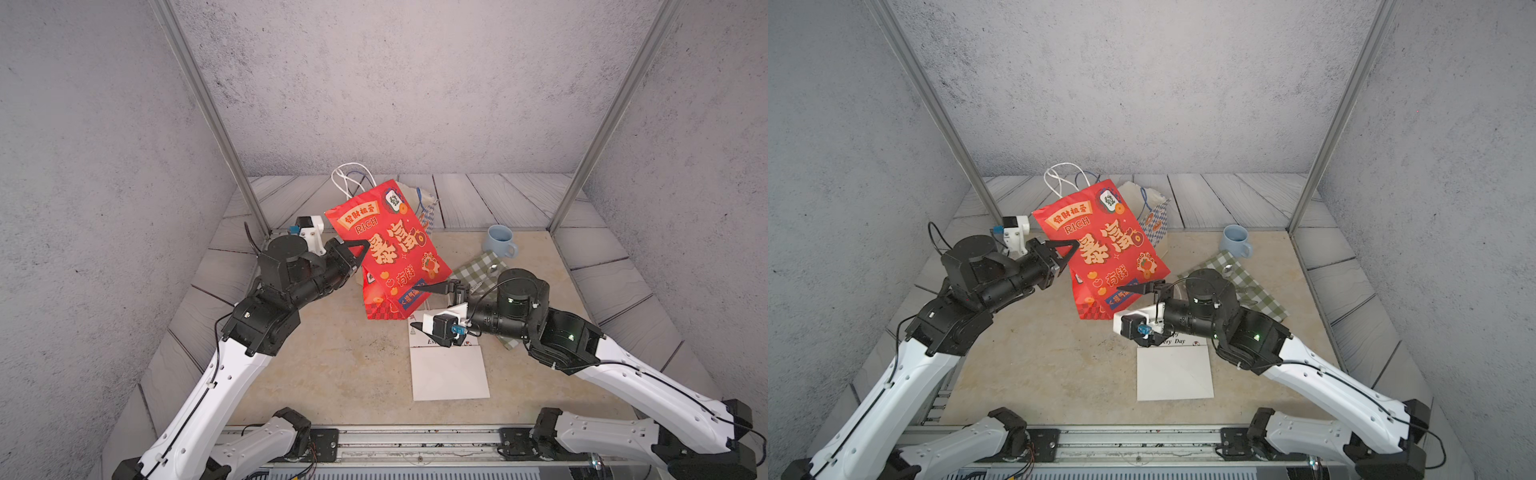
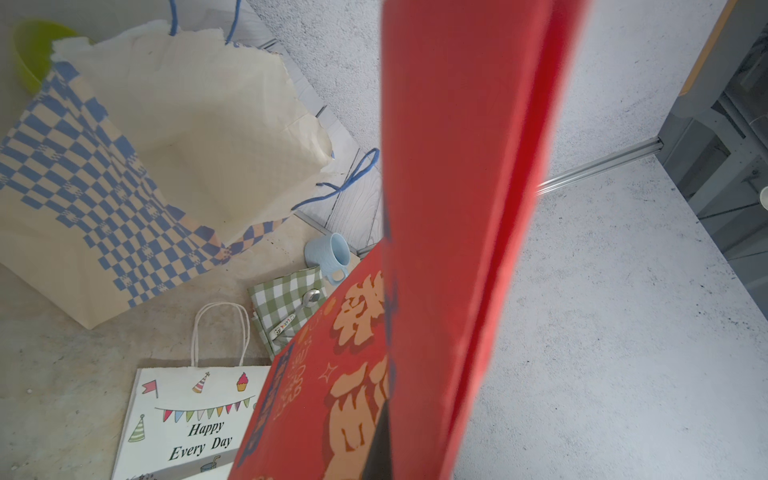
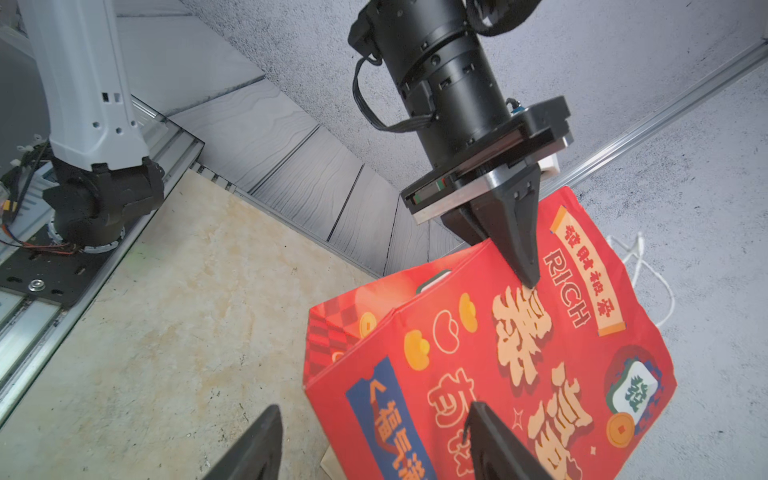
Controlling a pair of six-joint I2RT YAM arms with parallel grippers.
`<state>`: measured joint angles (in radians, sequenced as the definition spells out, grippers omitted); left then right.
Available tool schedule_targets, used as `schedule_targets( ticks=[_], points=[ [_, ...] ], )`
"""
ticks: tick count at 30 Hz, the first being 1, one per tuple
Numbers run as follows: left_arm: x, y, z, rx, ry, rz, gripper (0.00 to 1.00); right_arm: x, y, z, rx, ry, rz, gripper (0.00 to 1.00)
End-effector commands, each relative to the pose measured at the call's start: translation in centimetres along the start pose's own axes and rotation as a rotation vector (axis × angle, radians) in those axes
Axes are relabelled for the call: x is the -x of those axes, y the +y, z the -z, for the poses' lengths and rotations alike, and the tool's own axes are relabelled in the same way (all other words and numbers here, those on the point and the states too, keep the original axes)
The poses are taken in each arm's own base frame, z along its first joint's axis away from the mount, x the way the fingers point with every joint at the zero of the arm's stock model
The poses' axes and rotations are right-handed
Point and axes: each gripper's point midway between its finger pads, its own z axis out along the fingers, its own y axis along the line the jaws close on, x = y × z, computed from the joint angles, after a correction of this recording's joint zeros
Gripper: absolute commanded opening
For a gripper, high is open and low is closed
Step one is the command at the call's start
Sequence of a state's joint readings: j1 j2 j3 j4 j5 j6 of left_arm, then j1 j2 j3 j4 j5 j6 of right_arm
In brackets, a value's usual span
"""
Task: Put away the paper bag
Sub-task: Press the paper bag.
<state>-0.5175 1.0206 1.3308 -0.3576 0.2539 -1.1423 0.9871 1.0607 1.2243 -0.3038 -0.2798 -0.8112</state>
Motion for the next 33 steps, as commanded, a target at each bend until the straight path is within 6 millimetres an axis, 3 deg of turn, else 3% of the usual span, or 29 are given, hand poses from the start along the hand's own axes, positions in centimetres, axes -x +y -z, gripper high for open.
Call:
schedule_targets(
  ticks=[1,9,15,21,29,33],
  points=[
    [-0.4,-3.0,0.5,-0.135,0.035,-0.105,0.0,-2.1,0.7,-0.5,0.012,0.084,-0.028,0.71],
    [-1.7,-5.0,0.6,-0.239,0.119,-0.136,0.0,-3.0,1.2,-1.1,0.054,0.125,0.041,0.68],
    [-2.0,-6.3,1.0,-0.287,0.149,-0.178,0.0,-2.6,0.8,-1.2,0.033,0.106,-0.004,0.72],
    [-2.2,-6.2,1.2,-0.282,0.146,-0.268,0.0,-0.9,-0.7,3.6,-0.092,0.076,-0.131,0.76],
    [-3.8,-7.0,2.2,-0.4,0.17,-0.485,0.0,-3.0,-3.8,10.6,-0.263,0.164,-0.659,0.77],
    [-4.8,-7.5,2.7,-0.463,0.206,-0.551,0.0,-3.5,-5.1,13.2,-0.331,0.187,-0.764,0.88]
  ],
)
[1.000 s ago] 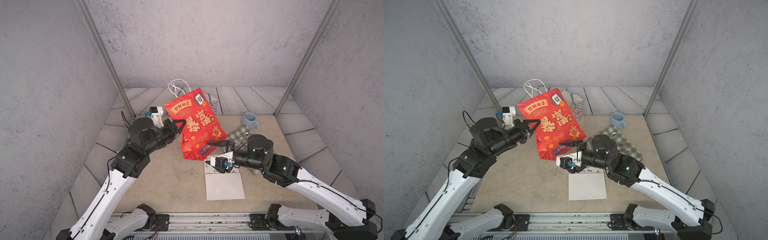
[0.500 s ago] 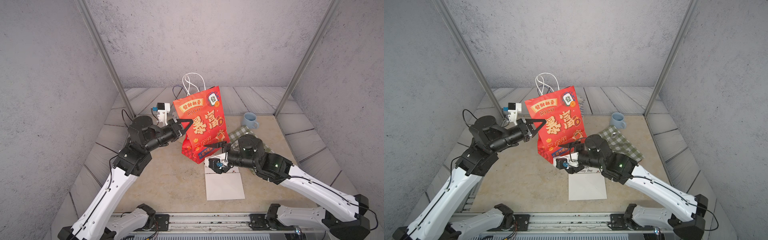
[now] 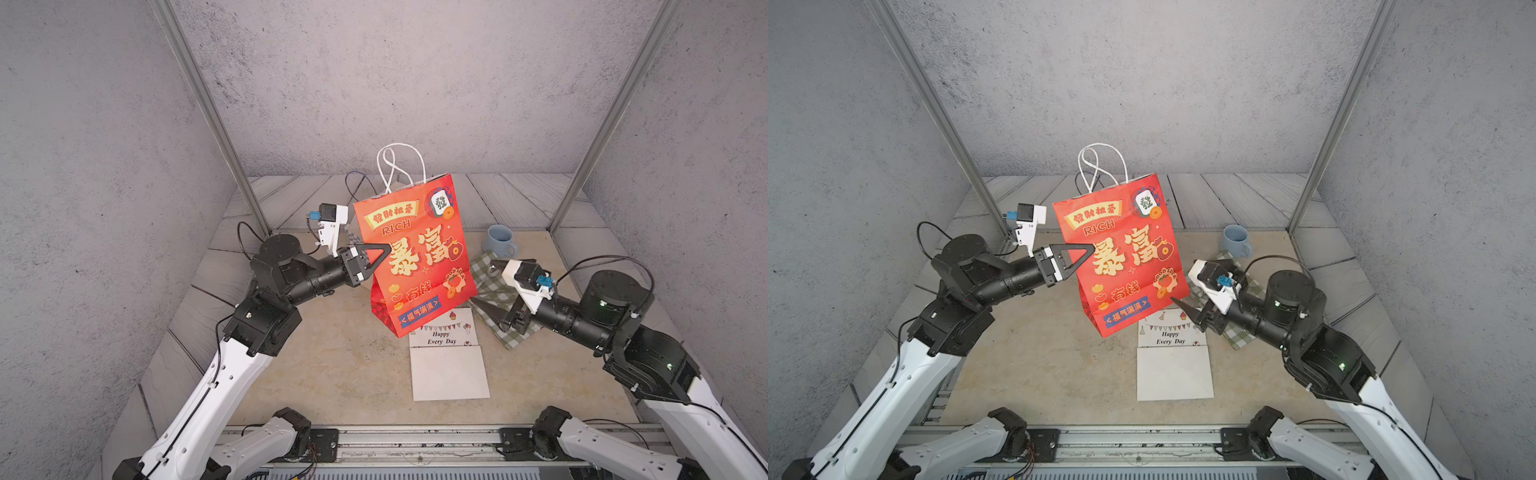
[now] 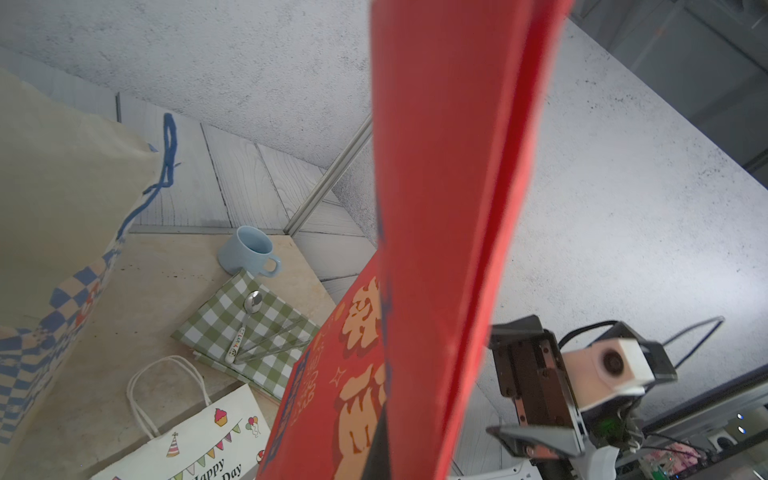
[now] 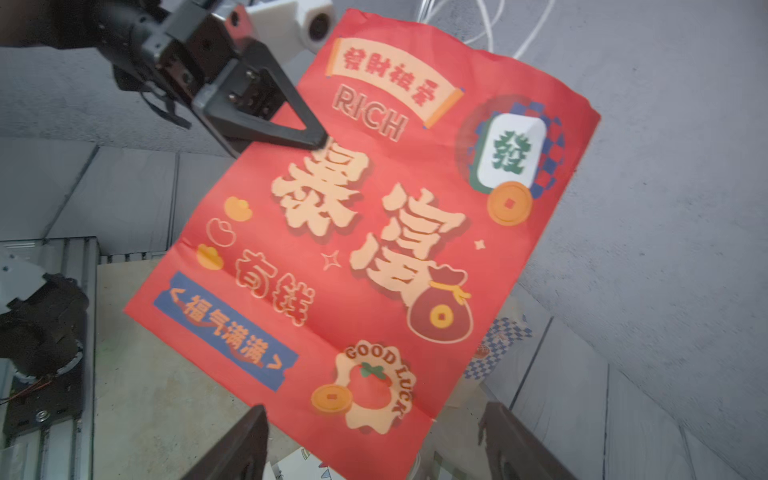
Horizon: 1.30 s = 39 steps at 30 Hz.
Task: Put away the paper bag
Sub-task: Press the paper bag.
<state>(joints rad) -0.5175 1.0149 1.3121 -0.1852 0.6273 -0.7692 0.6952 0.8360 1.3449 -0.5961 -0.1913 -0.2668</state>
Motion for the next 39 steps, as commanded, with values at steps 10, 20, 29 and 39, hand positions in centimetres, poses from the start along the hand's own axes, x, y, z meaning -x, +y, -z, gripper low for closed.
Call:
schedule_targets(
  ticks=[10,20,29,39],
  points=[
    [-0.4,-7.6,1.4,-0.387,0.077,-0.172,0.0,-0.2,0.3,0.1,0.094,0.073,-0.221,1.0],
    [-1.4,-11.6,3.5,-0.556,0.143,-0.227,0.0,3.3,2.3,1.2,0.28,-0.033,-0.212,0.99],
    [-0.8,-13.9,4.3,-0.64,0.135,-0.226,0.0,7.3,6.3,4.0,0.577,-0.206,-0.164,0.99],
    [-0.4,-12.7,3.4,-0.562,0.112,-0.206,0.0,6.6,6.9,4.7,0.59,-0.182,-0.149,0.8]
  ],
)
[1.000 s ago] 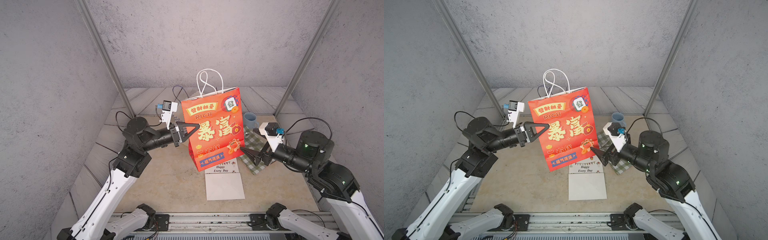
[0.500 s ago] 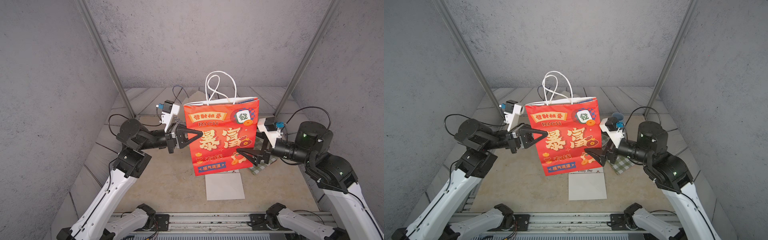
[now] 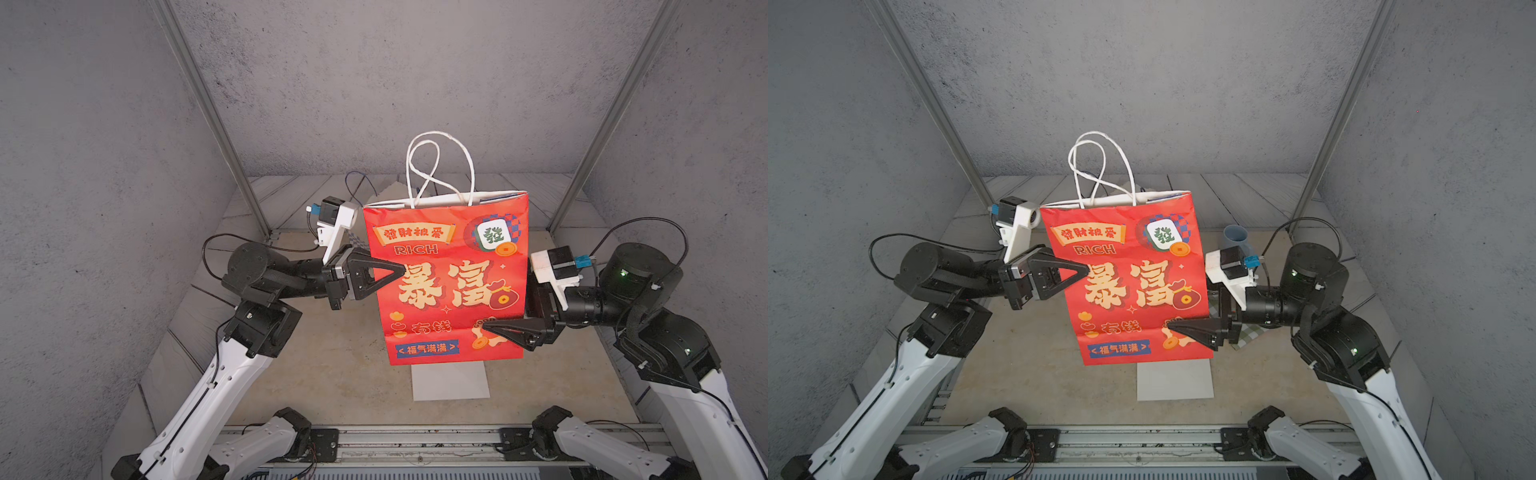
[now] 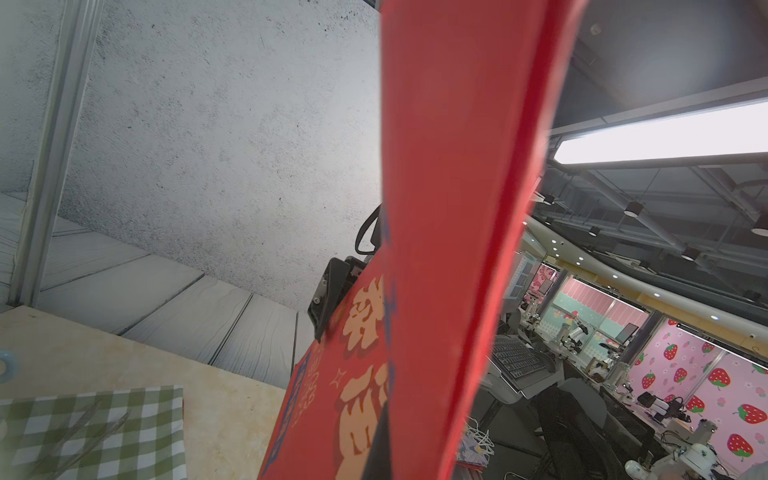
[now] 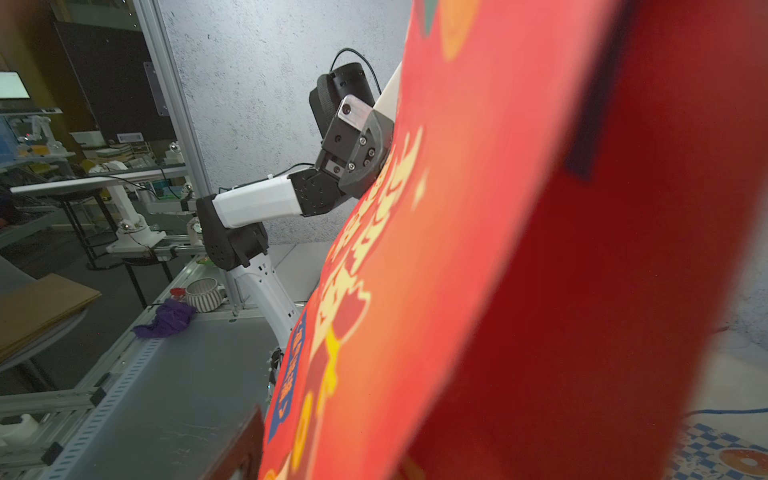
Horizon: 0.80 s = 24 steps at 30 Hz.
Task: Put away the paper bag
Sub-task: Press the paper bag.
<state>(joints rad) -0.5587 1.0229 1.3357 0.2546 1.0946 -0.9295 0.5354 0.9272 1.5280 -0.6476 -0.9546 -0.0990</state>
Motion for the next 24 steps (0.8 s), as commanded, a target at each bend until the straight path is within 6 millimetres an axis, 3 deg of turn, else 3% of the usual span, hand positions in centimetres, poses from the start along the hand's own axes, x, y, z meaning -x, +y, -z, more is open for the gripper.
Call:
schedule_targets(
  ticks=[1,4,11,23,24],
  points=[
    [0.6,-0.2,0.0,0.024,-0.01,-0.038,0.0,-0.4,0.6,0.4,0.002,0.032,-0.004,0.76],
    [0.3,0.2,-0.1,0.03,0.0,-0.035,0.0,-1.8,0.1,0.4,-0.021,0.086,-0.04,0.67],
    [-1.0,2.1,-0.2,0.079,0.051,-0.02,0.0,-2.8,-0.5,-0.2,-0.023,0.098,-0.127,0.49],
    [-2.5,4.0,0.0,0.128,0.078,-0.017,0.0,-3.0,-1.6,-1.0,-0.022,0.072,-0.199,0.19],
    [-2.6,4.3,0.1,0.139,0.075,-0.019,0.05,-2.8,-1.5,-1.0,-0.021,0.063,-0.203,0.18]
  ],
)
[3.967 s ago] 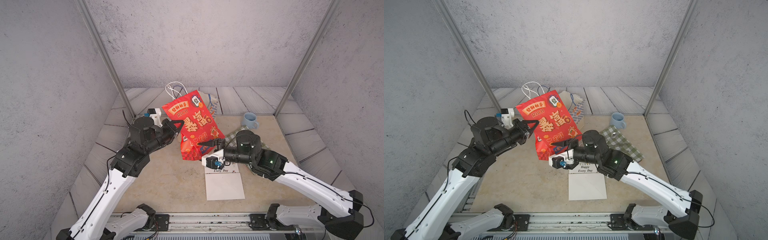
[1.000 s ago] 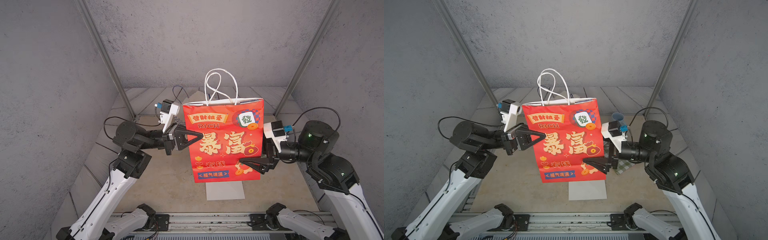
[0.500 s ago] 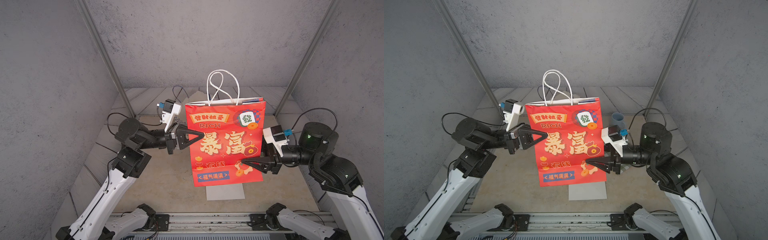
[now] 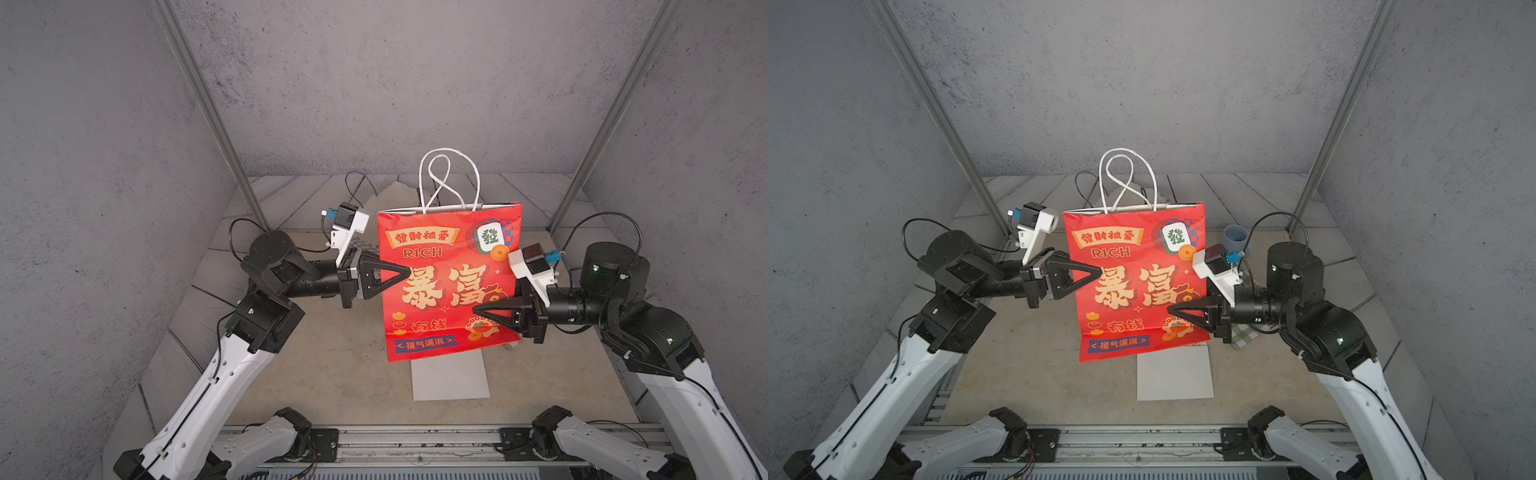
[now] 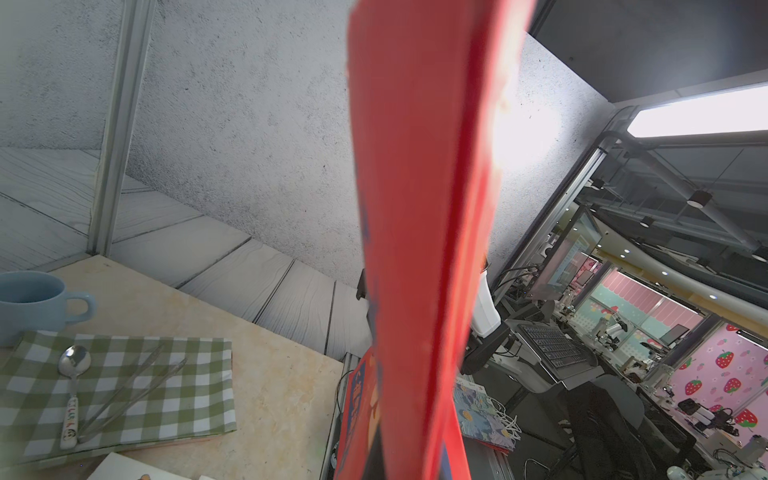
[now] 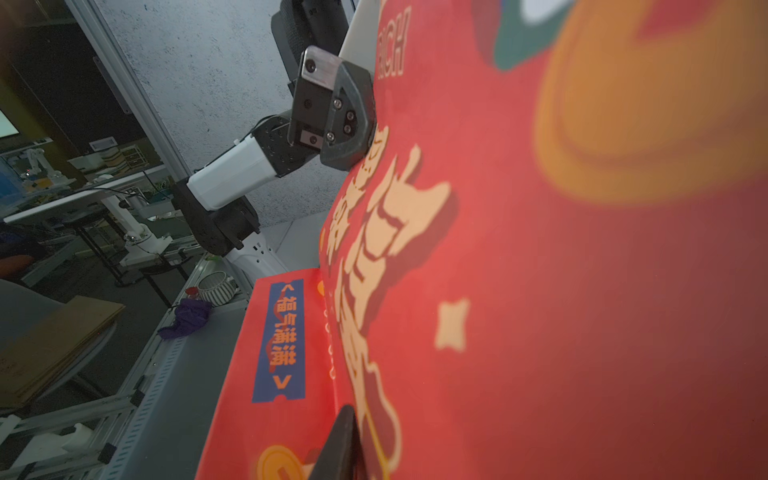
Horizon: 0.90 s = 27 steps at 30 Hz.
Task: Put away the paper bag
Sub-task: Press the paper bag.
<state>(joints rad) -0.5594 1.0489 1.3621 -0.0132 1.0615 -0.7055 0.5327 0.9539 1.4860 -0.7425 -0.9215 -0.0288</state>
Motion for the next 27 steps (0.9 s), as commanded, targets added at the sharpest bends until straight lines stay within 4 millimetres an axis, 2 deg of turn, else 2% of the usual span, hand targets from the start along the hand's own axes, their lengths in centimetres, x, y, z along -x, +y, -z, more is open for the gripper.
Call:
schedule_targets(
  ticks=[1,2,4,5,7,8,14,15,16,19,22,24,27],
  points=[
    [-0.5,1.0,0.1,0.033,-0.004,-0.024,0.1,1.0,0.0,0.0,0.008,-0.044,-0.006,0.15],
    [-0.5,1.3,0.2,0.041,-0.007,-0.023,0.15,1.1,0.1,0.0,0.008,-0.053,-0.009,0.14],
    [-0.7,2.1,0.4,0.058,-0.019,-0.018,0.37,1.4,0.1,0.0,0.007,-0.071,-0.013,0.1],
    [-0.8,2.4,0.6,0.062,-0.026,-0.015,0.41,1.5,0.1,0.0,0.007,-0.078,-0.013,0.08],
    [-0.8,2.8,1.0,0.062,-0.045,-0.007,0.57,1.7,0.1,0.1,0.007,-0.09,-0.018,0.03],
    [-0.8,2.9,1.1,0.062,-0.053,-0.007,0.6,1.8,0.0,0.0,0.006,-0.095,-0.022,0.0],
    [-0.6,2.8,2.1,0.07,-0.083,-0.04,0.85,1.9,0.0,0.1,0.002,-0.12,-0.031,0.0],
    [-0.6,2.6,2.5,0.074,-0.085,-0.061,0.94,2.0,-0.1,0.2,-0.008,-0.123,-0.029,0.0],
    [-0.4,2.4,3.1,0.085,-0.093,-0.088,0.99,2.1,-0.2,0.3,-0.021,-0.128,-0.026,0.0],
    [0.2,1.7,6.0,0.224,-0.168,-0.227,0.99,2.8,-0.7,1.0,-0.091,-0.157,-0.004,0.0],
    [-1.1,0.6,8.2,0.363,-0.202,-0.433,0.99,3.3,-1.4,1.8,-0.18,-0.187,0.01,0.0],
    [-2.4,0.4,8.7,0.385,-0.18,-0.452,0.99,3.6,-1.8,2.2,-0.22,-0.201,0.009,0.0],
    [-3.7,1.1,7.7,0.301,-0.13,-0.323,0.99,4.3,-2.0,2.3,-0.225,-0.222,0.009,0.0]
  ],
)
